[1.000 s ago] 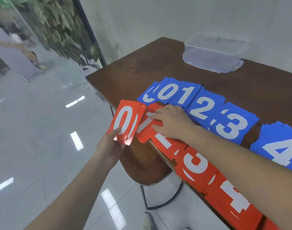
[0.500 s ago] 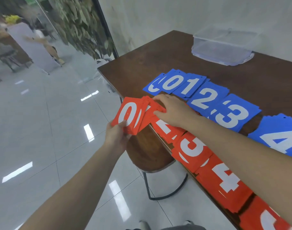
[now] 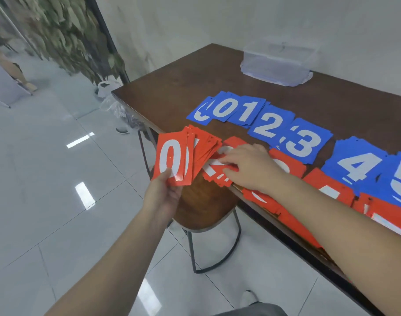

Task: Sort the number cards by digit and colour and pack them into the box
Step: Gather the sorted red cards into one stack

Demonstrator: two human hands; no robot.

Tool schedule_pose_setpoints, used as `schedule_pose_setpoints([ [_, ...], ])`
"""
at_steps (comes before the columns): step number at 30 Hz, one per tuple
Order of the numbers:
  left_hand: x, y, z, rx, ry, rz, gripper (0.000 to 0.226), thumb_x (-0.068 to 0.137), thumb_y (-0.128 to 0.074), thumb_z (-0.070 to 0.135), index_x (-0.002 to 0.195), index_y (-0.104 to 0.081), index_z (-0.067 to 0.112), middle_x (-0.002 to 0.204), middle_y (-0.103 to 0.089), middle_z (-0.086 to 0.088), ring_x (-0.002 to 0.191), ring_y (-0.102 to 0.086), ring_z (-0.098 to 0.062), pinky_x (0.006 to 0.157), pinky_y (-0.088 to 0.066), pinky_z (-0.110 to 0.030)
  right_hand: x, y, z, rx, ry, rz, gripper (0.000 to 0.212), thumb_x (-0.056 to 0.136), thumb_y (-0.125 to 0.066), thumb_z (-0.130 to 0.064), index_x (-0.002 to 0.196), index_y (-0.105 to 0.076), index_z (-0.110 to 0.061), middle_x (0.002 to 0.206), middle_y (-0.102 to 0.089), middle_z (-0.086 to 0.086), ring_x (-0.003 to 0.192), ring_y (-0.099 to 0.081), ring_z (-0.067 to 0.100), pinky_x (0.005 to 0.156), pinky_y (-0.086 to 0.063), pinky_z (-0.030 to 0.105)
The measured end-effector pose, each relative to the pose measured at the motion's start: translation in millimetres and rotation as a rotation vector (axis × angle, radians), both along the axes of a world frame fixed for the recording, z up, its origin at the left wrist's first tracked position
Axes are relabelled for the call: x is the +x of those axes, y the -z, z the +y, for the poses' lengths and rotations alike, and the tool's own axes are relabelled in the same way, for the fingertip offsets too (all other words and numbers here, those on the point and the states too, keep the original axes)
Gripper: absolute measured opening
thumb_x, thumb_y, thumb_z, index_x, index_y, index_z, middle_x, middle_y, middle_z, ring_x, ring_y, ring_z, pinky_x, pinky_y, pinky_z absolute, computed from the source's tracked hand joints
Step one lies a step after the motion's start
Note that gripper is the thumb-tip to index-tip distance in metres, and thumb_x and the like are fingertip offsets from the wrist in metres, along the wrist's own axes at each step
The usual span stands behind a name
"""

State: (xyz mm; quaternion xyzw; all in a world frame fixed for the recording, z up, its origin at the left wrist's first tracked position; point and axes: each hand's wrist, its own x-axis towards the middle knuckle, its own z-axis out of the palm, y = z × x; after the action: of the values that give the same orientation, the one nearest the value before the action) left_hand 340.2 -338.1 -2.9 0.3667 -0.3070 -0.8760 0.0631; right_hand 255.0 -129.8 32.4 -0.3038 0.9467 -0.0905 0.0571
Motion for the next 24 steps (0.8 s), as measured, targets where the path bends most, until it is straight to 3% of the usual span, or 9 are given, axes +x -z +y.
schedule_pose_setpoints([
  [2,1,5,1,0.006,0.022,-0.014,0.027,0.097,-0.065,0.014,0.123,-0.06,0.01,0.105,-0.077,-0.01,0.089,-0.076,-0.027,0.067,-0.063,-0.038,9,2,-10,-0.02,0.026,-0.033,0.041,0.098,-0.05,-0.043,0.138,-0.058,-0.039,0.141,-0.054,-0.016,0.137,-0.042,0.018,0.119,-0.022,0.058],
  [5,3,9,2,0.019,0.048,-0.02,0.033,0.097,-0.067,0.017,0.128,-0.056,0.013,0.111,-0.075,-0.011,0.09,-0.076,-0.03,0.079,-0.062,-0.048,19,6,-21,-0.052,0.046,-0.048,0.045,0.097,-0.055,-0.045,0.14,-0.054,-0.034,0.147,-0.051,-0.014,0.138,-0.044,0.014,0.12,-0.024,0.053],
  [7,3,9,4,0.014,0.08,0.002,0.036,0.098,-0.065,0.017,0.132,-0.053,0.016,0.116,-0.073,-0.011,0.094,-0.075,-0.032,0.085,-0.059,-0.055,24,8,-27,-0.112,0.106,-0.05,0.047,0.094,-0.061,-0.044,0.138,-0.05,-0.031,0.141,-0.055,-0.01,0.127,-0.053,0.015,0.103,-0.045,0.038],
  [8,3,9,6,0.016,0.095,0.013,0.037,0.099,-0.063,0.016,0.134,-0.052,0.016,0.118,-0.072,-0.012,0.096,-0.075,-0.033,0.086,-0.058,-0.057,25,8,-30,-0.144,0.138,-0.044,0.047,0.093,-0.063,-0.044,0.135,-0.046,-0.031,0.137,-0.056,-0.009,0.121,-0.056,0.016,0.09,-0.048,0.032],
  [10,2,6,10,0.009,0.106,0.019,0.04,0.1,-0.062,0.014,0.137,-0.05,0.018,0.12,-0.071,-0.012,0.097,-0.075,-0.033,0.083,-0.06,-0.054,28,9,-33,-0.189,0.172,-0.065,0.051,0.091,-0.067,-0.044,0.133,-0.04,-0.03,0.138,-0.053,-0.007,0.118,-0.058,0.018,0.081,-0.048,0.029],
  [13,0,4,11,-0.025,0.112,-0.007,0.042,0.098,-0.064,0.016,0.138,-0.05,0.02,0.122,-0.069,-0.009,0.095,-0.075,-0.03,0.073,-0.063,-0.046,34,5,-25,-0.341,0.221,-0.129,0.052,0.093,-0.066,-0.043,0.136,-0.04,-0.034,0.144,-0.048,-0.008,0.12,-0.059,0.015,0.085,-0.051,0.027],
  [18,5,8,-1,-0.039,0.102,0.009,0.043,0.098,-0.065,0.019,0.138,-0.05,0.018,0.121,-0.07,-0.008,0.093,-0.076,-0.028,0.063,-0.061,-0.038,45,-5,27,-0.266,0.304,0.154,0.037,0.097,-0.057,-0.043,0.129,-0.062,-0.025,0.132,-0.062,-0.007,0.122,-0.057,0.016,0.103,-0.046,0.037],
  [21,8,8,-3,-0.006,0.096,0.033,0.045,0.098,-0.065,0.018,0.14,-0.049,0.018,0.122,-0.07,-0.008,0.093,-0.076,-0.028,0.072,-0.063,-0.044,53,3,57,-0.138,0.397,0.175,0.034,0.099,-0.055,-0.04,0.123,-0.069,-0.021,0.127,-0.068,-0.003,0.118,-0.06,0.019,0.098,-0.044,0.036],
  [24,12,6,5,0.047,0.12,0.04,0.04,0.097,-0.067,0.019,0.134,-0.054,0.018,0.119,-0.072,-0.008,0.094,-0.076,-0.03,0.078,-0.063,-0.047,61,16,65,-0.041,0.411,0.097,0.037,0.098,-0.054,-0.03,0.133,-0.065,-0.024,0.144,-0.059,-0.003,0.132,-0.052,0.02,0.112,-0.036,0.04],
])
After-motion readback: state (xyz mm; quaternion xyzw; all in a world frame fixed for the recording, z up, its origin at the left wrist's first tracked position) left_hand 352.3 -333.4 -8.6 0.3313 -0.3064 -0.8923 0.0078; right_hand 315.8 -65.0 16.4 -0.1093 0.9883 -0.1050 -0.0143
